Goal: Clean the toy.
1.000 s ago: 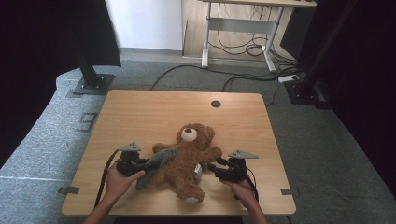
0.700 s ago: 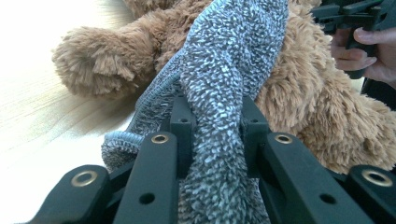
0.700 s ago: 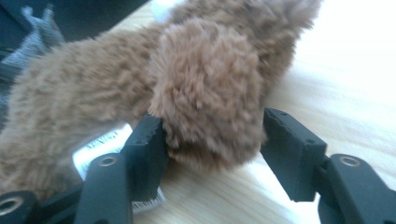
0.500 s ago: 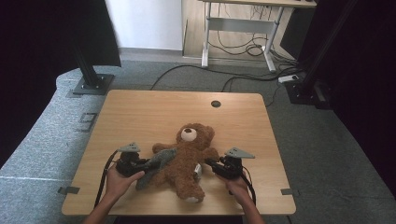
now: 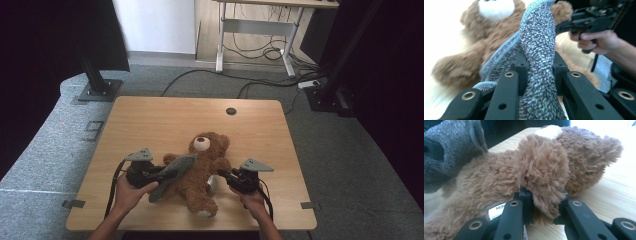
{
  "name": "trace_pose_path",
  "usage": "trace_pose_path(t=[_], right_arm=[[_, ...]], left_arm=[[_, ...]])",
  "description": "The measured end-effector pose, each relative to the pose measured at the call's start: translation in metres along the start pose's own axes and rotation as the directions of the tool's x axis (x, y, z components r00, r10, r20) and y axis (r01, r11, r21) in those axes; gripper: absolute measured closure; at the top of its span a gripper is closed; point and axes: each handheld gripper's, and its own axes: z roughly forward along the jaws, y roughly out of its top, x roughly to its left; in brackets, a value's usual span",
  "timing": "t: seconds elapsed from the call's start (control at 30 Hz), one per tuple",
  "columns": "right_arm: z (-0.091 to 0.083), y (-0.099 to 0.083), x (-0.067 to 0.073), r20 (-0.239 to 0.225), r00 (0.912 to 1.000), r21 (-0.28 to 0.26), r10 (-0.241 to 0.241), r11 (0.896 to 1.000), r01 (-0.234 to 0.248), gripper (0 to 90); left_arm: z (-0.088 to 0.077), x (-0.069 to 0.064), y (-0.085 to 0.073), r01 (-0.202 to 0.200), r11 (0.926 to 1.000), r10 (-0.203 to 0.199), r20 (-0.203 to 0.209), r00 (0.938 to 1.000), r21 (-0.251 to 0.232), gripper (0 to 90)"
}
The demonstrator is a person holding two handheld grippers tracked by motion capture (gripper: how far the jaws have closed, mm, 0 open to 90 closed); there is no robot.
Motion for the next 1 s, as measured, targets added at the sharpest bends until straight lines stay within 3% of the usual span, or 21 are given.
trace_pose_path(t=[0.2, 0.4, 0.7, 1.0], right_arm=[[0.004, 0.002, 0.005, -0.031, 0.9995, -0.013, 0.007, 1.0, -0.007, 74.8], [0.009, 0.002, 0.006, -0.038, 0.9991, -0.007, 0.019, 1.0, -0.019, 74.6], [0.013, 0.002, 0.009, -0.028, 0.9995, -0.001, 0.015, 1.0, -0.015, 74.5], [0.013, 0.001, 0.009, -0.032, 0.9993, -0.006, 0.021, 1.0, -0.021, 74.5]], left_arm=[[0.011, -0.009, 0.017, -0.027, 0.9996, 0.027, 0.026, 0.9993, 0.012, 72.3], [0.034, -0.012, 0.031, -0.027, 0.9985, 0.024, 0.059, 0.998, 0.048, 72.1], [0.069, -0.021, 0.045, -0.044, 0.991, 0.032, 0.096, 0.9949, 0.127, 72.3], [0.075, -0.023, 0.043, -0.054, 0.9868, 0.044, 0.068, 0.9967, 0.152, 72.9]])
